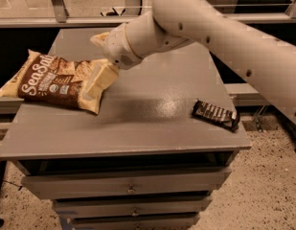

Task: Move brown chip bag near orange can

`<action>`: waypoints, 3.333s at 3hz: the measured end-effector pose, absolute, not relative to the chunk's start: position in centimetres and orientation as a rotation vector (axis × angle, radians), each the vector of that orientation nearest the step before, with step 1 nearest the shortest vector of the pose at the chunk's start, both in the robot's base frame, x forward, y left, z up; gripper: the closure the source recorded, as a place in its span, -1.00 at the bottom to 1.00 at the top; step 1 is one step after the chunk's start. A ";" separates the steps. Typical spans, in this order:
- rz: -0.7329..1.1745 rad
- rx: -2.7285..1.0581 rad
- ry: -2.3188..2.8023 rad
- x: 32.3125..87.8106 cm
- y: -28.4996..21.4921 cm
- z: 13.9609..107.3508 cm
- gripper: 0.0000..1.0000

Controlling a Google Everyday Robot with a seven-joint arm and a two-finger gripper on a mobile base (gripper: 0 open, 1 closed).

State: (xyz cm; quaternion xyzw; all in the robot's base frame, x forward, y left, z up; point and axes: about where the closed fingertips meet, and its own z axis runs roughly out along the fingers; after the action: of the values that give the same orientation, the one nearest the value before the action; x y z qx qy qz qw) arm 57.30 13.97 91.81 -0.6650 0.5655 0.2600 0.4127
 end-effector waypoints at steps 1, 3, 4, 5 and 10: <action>0.678 -1.674 1.396 58.3 17.9 90.6 -1.00; 0.645 -1.648 1.452 60.1 21.4 87.8 -0.63; 0.632 -1.618 1.474 60.4 21.8 87.2 -0.16; 0.614 -1.594 1.471 60.3 21.5 87.7 0.30; 0.237 -1.504 1.519 60.6 9.3 96.9 1.00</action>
Offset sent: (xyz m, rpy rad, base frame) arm 0.0346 0.0890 -0.0509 -0.0065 0.0173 -0.0280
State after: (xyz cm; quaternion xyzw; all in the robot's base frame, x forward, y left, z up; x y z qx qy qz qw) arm 60.58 9.34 96.85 -0.6151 0.6215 0.0971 0.4754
